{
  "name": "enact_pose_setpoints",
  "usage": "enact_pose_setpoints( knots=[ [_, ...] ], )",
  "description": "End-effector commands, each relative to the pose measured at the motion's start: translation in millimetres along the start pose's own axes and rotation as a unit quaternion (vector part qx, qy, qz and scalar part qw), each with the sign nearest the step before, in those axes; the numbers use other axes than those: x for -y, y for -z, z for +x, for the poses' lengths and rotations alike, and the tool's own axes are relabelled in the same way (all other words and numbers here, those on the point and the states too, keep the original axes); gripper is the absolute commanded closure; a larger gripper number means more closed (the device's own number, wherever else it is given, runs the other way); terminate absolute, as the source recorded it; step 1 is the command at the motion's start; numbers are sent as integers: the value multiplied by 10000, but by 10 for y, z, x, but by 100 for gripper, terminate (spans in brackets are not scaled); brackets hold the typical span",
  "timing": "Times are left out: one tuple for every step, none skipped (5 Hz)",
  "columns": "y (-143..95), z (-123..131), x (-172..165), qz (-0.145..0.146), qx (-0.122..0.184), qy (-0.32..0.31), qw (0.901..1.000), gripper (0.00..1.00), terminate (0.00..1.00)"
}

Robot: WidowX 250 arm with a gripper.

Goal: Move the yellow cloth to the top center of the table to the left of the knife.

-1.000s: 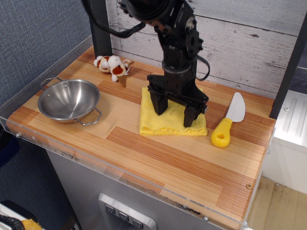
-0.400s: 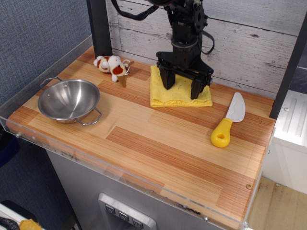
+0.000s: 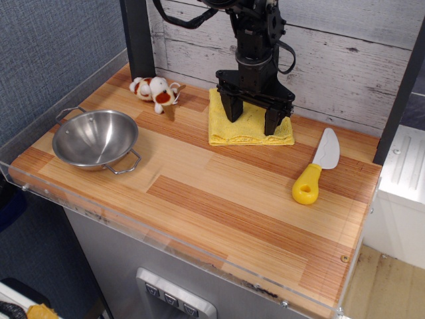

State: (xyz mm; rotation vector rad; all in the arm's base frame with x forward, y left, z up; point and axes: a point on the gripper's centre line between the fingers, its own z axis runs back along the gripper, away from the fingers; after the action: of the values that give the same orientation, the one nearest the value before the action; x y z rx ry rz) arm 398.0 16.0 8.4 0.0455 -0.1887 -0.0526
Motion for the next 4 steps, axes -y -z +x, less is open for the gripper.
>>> enact_pose_setpoints(
  knots=[
    [-414, -11, 76, -188, 190, 18, 9996, 0, 0],
    [-646, 64, 65, -228, 340, -47, 9991, 0, 0],
    [-976, 266, 65, -182, 632, 27, 9978, 0, 0],
    [-1241, 362, 70, -185, 838, 35, 9963, 0, 0]
  ],
)
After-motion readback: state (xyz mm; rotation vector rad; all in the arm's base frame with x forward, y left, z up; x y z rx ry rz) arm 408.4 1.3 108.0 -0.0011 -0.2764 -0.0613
